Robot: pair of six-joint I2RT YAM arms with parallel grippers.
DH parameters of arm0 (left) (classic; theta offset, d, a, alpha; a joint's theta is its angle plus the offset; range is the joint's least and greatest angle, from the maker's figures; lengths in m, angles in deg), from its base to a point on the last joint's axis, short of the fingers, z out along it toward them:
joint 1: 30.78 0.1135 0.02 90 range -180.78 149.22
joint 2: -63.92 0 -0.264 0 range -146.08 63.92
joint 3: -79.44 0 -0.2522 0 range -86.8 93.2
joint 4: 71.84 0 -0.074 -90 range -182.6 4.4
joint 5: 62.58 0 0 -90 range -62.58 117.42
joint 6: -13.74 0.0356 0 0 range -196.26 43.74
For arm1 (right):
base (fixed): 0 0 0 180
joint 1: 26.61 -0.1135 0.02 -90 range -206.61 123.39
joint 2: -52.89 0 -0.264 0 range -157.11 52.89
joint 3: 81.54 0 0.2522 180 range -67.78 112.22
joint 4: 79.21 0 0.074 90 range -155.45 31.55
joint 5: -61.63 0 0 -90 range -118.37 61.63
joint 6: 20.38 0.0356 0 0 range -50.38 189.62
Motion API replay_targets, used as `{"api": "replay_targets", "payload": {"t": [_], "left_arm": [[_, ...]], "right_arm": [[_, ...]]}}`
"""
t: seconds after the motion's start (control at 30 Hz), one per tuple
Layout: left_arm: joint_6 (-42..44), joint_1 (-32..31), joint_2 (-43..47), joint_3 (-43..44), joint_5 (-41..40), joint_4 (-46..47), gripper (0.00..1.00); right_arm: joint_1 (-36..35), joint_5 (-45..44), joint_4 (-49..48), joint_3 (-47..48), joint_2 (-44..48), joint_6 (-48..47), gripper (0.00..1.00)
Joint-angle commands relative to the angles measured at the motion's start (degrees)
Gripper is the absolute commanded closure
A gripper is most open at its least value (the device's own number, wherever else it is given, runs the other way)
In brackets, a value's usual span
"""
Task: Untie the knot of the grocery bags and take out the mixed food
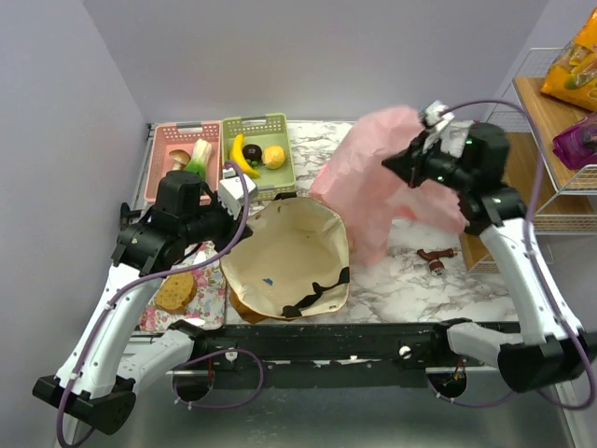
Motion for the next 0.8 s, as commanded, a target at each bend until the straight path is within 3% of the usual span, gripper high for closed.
{"api": "replay_targets", "payload": {"t": [0.0,0.23,0.3,0.37,0.5,0.67,0.77], "left_arm": [[-4.12,0.31,-1.58,1.74,1.06,3.41,1.0],[-8.4,0.79,-4.24,3.7,2.42,5.32,1.0],[-9.76,1.35,-4.91,4.63,3.0,5.97,1.0],[-10.58,1.9,-5.76,5.68,3.62,6.53,1.0],[-12.92,2.41,-6.89,7.3,5.13,7.19,1.0],[-15.08,3.73,-8.38,8.4,7.84,6.11,1.0],[-15.51,5.66,-8.6,8.64,9.76,4.52,1.0]], "right_arm": [[0.19,16.03,-0.61,10.27,5.31,5.47,0.99],[-0.13,32.05,-12.23,23.32,3.89,23.75,0.99],[-2.62,34.1,-9.1,25.05,2.94,22.41,0.99],[-7.57,33.47,2.96,27.06,1.98,11.42,0.99],[-26.59,21.49,18.78,25.08,0.85,-9.32,0.99],[-45.06,-7.07,17.27,14.28,-0.11,-26.0,0.99],[-50.55,-22.68,14.31,11.25,-2.37,-31.27,0.99]]}}
